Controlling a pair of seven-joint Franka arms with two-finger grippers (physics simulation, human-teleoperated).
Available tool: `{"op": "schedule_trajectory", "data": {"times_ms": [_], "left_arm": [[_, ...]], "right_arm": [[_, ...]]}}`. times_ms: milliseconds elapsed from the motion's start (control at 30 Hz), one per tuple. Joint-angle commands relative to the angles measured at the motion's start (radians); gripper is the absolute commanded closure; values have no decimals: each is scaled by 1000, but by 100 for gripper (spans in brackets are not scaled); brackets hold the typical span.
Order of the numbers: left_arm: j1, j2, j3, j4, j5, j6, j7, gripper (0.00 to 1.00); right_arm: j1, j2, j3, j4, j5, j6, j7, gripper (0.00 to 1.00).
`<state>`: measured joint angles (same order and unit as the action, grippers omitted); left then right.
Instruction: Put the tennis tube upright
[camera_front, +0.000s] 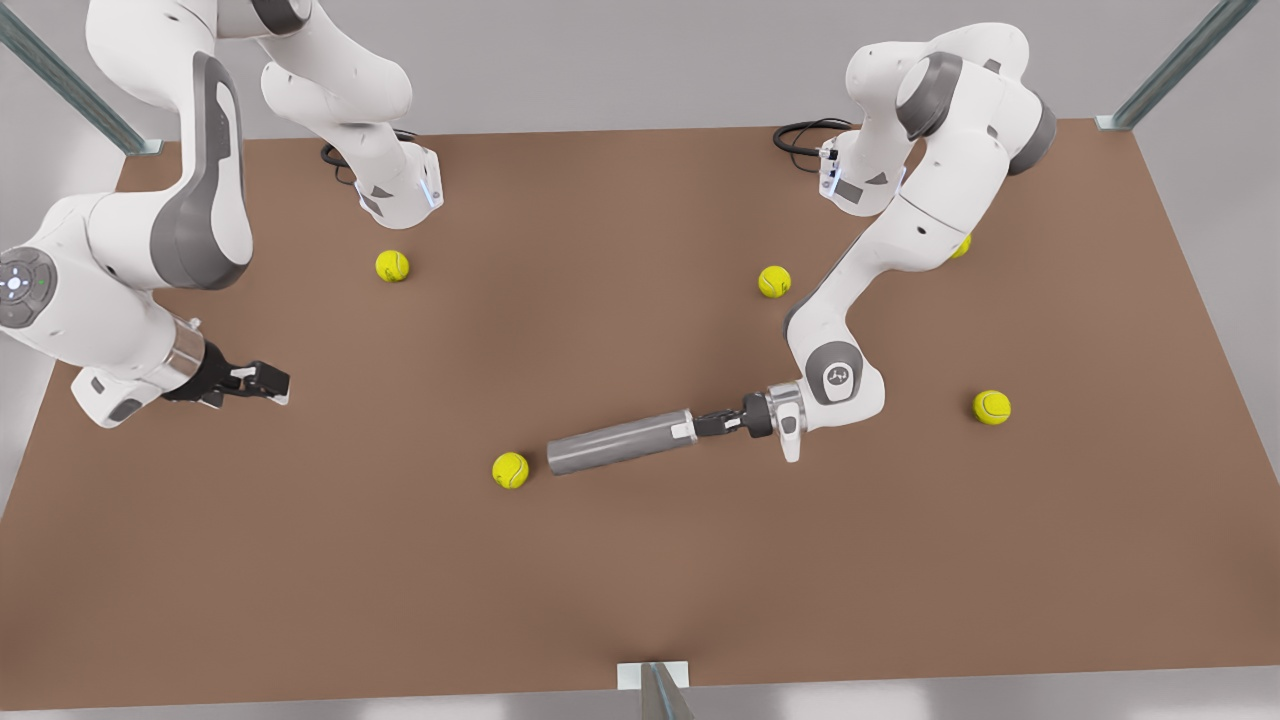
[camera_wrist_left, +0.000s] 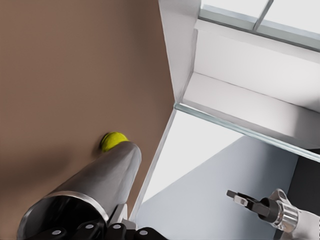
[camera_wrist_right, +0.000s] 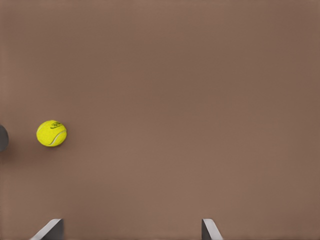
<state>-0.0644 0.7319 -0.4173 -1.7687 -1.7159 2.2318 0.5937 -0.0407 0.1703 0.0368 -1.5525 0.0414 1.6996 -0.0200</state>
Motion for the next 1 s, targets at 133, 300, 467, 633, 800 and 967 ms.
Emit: {"op": "schedule_trajectory", "data": {"times_ms": [133,300,467,633,800,967], "left_arm": [[1,-14,3,2,-28,-3,-32,79],[1,-48,18,-1,21,0,-89,79],[1,-72,32,-12,59,9,-109,79],[1,-100,34,-18,121,20,-163,79],[1,-129,48,-28,208,20,-218,79],[1,-157,64,-26,306,19,-291,79]], "right_arm": [[-1,0,0,0,0,0,-1,0],[-2,0,0,0,0,0,-1,0],[-2,0,0,0,-2,0,-3,0],[-2,0,0,9,-2,0,-12,0],[-1,-8,0,-14,-11,60,-11,0],[-1,-9,0,-20,-11,80,-9,0]]}}
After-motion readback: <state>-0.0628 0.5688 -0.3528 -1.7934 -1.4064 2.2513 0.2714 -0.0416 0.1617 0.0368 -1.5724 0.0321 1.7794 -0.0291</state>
